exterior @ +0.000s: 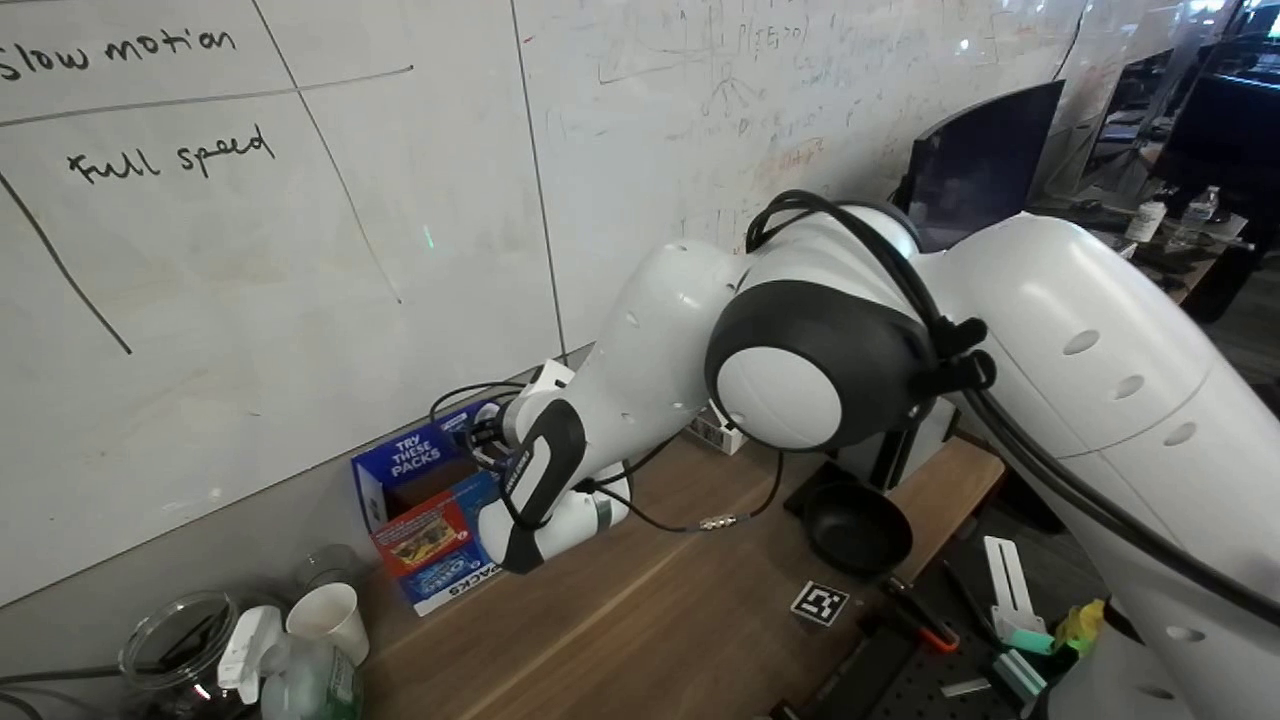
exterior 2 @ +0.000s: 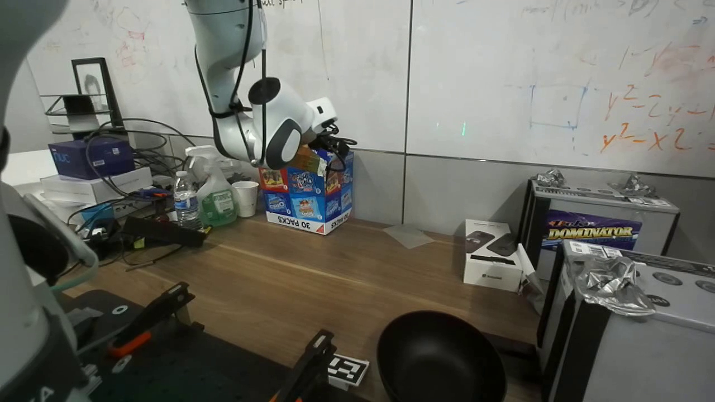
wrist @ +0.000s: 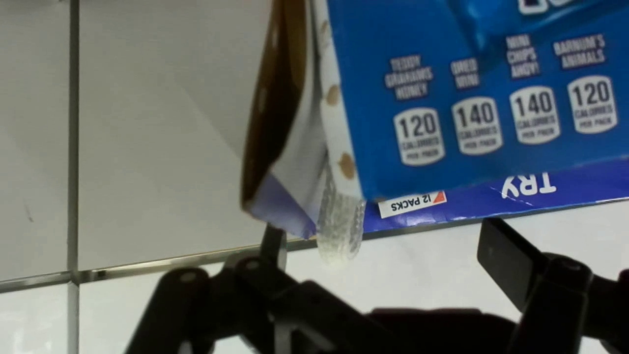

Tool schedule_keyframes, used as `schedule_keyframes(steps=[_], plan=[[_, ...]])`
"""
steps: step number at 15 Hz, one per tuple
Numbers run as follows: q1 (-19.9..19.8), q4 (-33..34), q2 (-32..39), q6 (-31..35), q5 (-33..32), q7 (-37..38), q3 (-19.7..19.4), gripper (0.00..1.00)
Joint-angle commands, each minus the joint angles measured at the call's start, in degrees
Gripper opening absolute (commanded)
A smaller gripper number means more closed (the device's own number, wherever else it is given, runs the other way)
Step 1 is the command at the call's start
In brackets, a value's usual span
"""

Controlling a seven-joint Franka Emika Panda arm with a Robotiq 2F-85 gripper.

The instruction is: Put the strings in the blue box

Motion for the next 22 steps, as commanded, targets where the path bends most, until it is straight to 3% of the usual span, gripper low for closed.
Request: schedule_keyframes(steps=[1,14,22], plan=[[-0.4,1.2,-0.4,0.4,-0.1,-0.4,1.0,1.00],[-0.9,0.1,-1.4,0.9,-1.6,0.3,3.4,1.00],[0.1,0.3,-0.7,4.8,-1.0,-0.7,3.4,1.00]])
